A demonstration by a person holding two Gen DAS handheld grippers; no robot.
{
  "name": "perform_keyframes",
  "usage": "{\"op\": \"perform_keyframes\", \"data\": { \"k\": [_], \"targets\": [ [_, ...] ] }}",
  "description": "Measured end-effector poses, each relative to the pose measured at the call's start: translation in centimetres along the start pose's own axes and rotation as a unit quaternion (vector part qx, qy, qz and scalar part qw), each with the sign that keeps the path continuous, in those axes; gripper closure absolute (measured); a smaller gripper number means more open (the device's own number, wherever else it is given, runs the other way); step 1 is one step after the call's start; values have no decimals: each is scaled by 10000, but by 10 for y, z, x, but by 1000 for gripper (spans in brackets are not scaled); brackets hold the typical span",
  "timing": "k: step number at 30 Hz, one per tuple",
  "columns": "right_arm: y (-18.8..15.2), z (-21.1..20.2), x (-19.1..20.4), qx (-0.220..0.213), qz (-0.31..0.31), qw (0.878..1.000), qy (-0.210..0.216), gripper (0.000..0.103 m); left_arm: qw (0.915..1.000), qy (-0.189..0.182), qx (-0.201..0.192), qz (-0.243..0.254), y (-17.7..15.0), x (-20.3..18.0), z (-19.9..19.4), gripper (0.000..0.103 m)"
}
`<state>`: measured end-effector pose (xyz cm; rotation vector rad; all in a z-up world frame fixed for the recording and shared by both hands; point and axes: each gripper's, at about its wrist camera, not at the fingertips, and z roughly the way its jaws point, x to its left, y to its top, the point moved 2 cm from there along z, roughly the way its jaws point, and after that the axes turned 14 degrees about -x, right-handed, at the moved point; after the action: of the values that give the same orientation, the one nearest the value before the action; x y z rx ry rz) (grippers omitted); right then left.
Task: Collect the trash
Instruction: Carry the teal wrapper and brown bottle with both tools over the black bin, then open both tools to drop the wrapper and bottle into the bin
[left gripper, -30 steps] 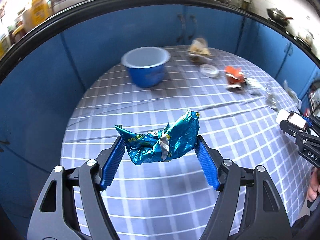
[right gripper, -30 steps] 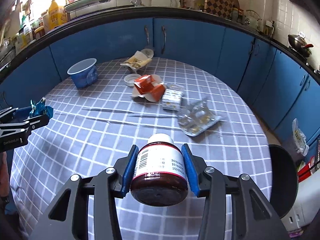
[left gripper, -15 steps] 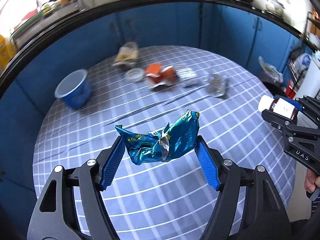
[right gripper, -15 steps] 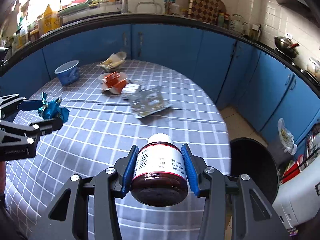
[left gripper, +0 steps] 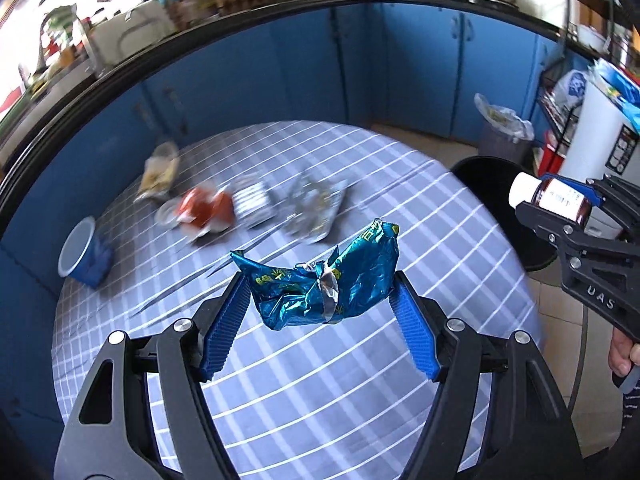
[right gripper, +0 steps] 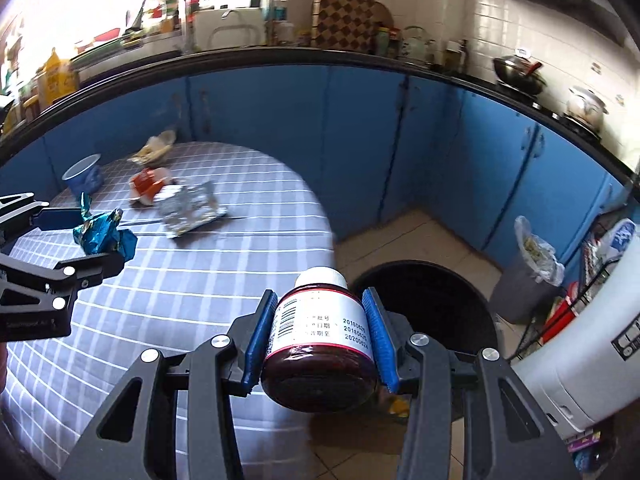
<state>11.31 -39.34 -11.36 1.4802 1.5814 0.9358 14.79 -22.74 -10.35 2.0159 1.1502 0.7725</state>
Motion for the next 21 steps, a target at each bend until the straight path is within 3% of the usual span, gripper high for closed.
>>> {"op": "perform_keyframes", "data": {
  "k": [12, 14, 16, 21],
  "targets": [
    [-3, 19, -77, -29, 414, 9982, -426, 59, 9980, -382, -183, 479, 43, -71, 30, 32],
    [-4, 23, -86, -24, 481, 9978, -450, 52, 9976, -416, -195, 524, 50, -78, 35, 32],
    [-4, 25, -93, -65, 530, 9972, -521, 29, 9971, -457, -198, 572, 55, -85, 42, 32],
    [-16, 24, -114, -128, 626, 9947, -805, 28, 9954, -596, -193, 723, 67, -107, 57, 32]
  ]
}}
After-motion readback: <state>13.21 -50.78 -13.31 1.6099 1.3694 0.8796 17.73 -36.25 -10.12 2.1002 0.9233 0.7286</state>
